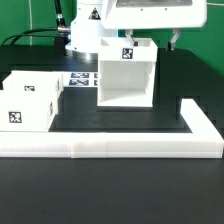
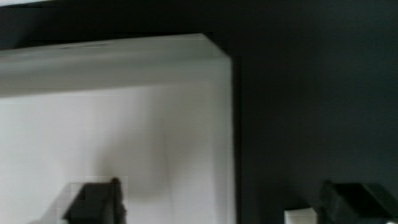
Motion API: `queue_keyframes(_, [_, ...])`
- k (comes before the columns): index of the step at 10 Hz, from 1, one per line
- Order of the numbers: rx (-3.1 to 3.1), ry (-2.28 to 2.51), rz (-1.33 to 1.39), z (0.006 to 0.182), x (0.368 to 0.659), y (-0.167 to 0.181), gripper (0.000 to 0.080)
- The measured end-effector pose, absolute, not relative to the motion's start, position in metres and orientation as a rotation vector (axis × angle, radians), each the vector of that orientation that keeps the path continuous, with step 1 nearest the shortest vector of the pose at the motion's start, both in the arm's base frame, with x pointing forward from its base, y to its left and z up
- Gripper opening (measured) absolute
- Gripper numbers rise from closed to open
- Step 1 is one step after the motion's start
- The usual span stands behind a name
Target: Assemble drawer
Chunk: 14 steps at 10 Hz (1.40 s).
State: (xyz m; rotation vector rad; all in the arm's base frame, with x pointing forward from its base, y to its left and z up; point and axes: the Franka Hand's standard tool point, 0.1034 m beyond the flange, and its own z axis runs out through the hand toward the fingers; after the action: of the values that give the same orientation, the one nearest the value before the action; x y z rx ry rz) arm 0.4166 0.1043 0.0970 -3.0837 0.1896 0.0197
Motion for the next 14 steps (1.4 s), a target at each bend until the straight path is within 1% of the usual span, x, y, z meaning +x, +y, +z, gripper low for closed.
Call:
queue_keyframes(1, [-3.082,0.194,0.02,0.097,0.417,0.104,0.0369])
queue_keyframes(3, [-3.082,0.194,0.02,0.097,0.417,0.104,0.0097])
queue_keyframes(4, [-3.082,0.194,0.019,0.097,0.417,0.104,0.0097])
queue_keyframes(5, [-3.082,0.194,0.019,0.097,0.417,0.104,0.0036])
queue_keyframes(10, [-3.084,0.153,0.019,0.098,0.419,0.103,0.0036])
queue_keyframes(11, [-3.081,0.079,0.01,0.099,0.434,0.099,0.0036])
queue_keyframes(13, [-3.068,0.026,-0.037,0.097,0.475,0.097,0.0038])
queue_keyframes(14, [-3.061,0.017,-0.073,0.098,0.501,0.093,0.0038])
